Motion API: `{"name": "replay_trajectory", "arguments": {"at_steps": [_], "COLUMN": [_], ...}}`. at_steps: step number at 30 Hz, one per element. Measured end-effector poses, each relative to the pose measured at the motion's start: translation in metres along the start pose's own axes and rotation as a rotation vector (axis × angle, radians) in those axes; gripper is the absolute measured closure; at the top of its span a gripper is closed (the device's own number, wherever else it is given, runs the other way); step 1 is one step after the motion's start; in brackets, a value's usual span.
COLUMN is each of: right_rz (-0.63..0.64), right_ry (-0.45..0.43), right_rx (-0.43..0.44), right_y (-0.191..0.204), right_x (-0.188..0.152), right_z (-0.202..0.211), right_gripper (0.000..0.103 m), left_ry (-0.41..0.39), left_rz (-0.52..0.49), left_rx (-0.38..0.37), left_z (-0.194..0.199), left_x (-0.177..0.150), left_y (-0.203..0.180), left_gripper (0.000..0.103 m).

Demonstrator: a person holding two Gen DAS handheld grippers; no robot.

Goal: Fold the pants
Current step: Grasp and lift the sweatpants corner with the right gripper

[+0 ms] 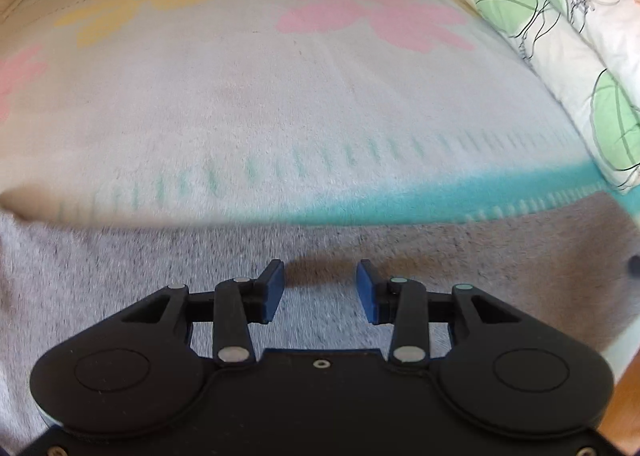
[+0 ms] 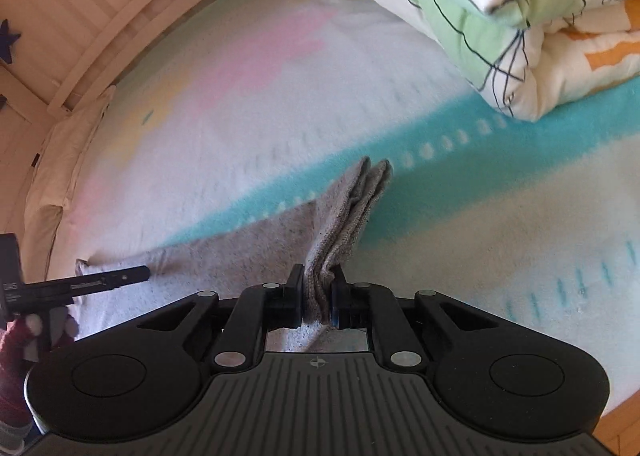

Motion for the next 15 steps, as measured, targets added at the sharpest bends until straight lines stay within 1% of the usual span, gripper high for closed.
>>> {"name": "replay_trajectory", "arguments": {"at_steps": [3, 6, 7, 9, 11, 13, 15], "right_rz": [-0.013, -0.008, -0.002, 0.003, 0.011, 0.018, 0.023], "right_ry": [-0.033, -0.054, -0.058, -0.065, -0.074, -0.079, -0.083], "right_rx": [0.037, 0.044, 0.041, 0.046, 0.055, 0.062, 0.068], "right_y": [0.007, 0.015, 0.019, 0.024, 0.029, 0.032, 0.033], "right_x": [0.005, 0.010, 0.011, 0.012, 0.013, 0.013, 0.013], "right_z": [0.008, 0.009, 0.007, 0.008, 0.004, 0.004, 0.004], "right_gripper": [0.091, 0.091, 0.091, 0.091, 0.091, 0.091, 0.091], "left_ry": [0.012, -0.025, -0.027, -0.021, -0.018, -0.016, -0.012], "left_rz": [-0.021, -0.080, -0.073, -0.020, 0.003, -0.019, -0.060], "left_rx": [0.020, 0.056, 0.056, 0.042, 0.005, -0.009, 0.016], "left_z": [-0.015, -0.019, -0.018, -0.011, -0.001, 0.010, 0.010], "left_x": [-0.002, -0.002, -0.002, -0.003, -0.007, -0.014, -0.018], "left_y": [-0.005, -0.014, -0.014, -0.008, -0.005, -0.006, -0.011], "left_gripper": [0.055, 0.054, 0.054, 0.055, 0.055, 0.055, 0.055]}}
Point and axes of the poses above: each gripper's, at about its wrist camera, not at the fingertips, and z roughly against the way its jaws point, y to its left, x to its top, the point moved 1 cm from there along -z, roughly the way its jaws point, and after that the axes turned 3 degrees about -y, right-handed, at the moved point
